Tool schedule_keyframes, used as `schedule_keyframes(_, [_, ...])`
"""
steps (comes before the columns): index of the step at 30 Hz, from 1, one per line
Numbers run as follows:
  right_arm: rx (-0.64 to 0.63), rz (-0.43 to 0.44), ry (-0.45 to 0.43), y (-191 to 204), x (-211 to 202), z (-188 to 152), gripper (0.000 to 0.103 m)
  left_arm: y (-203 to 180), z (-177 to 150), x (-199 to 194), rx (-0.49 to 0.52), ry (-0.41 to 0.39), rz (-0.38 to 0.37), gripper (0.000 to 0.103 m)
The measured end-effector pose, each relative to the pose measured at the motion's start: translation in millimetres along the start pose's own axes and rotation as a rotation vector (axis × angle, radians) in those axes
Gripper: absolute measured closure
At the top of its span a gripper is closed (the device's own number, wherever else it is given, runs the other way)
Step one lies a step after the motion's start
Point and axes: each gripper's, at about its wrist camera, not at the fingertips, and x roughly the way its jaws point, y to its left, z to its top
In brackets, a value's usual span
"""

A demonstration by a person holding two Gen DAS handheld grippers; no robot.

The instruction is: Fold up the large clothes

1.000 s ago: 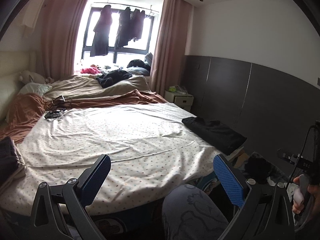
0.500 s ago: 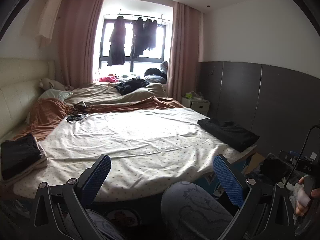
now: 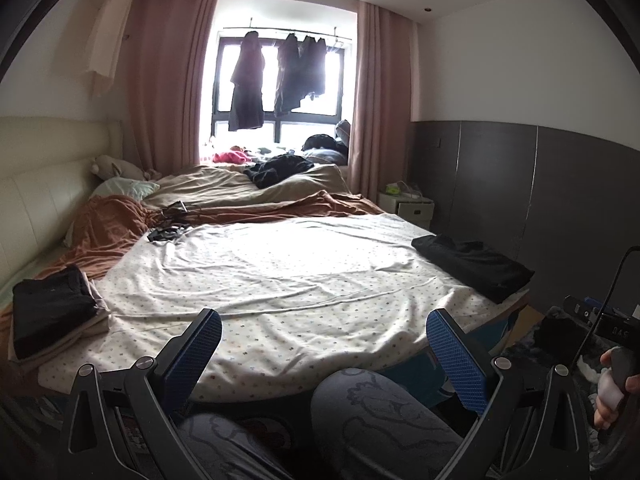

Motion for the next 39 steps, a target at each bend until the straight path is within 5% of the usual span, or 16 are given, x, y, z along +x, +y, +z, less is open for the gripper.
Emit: schedule_keyframes(39, [0.011, -0.01, 0.032, 16.3, 28.3, 6.6, 0.0, 18.3, 6.5, 14.7, -0.011, 0.009, 0.013, 0.001])
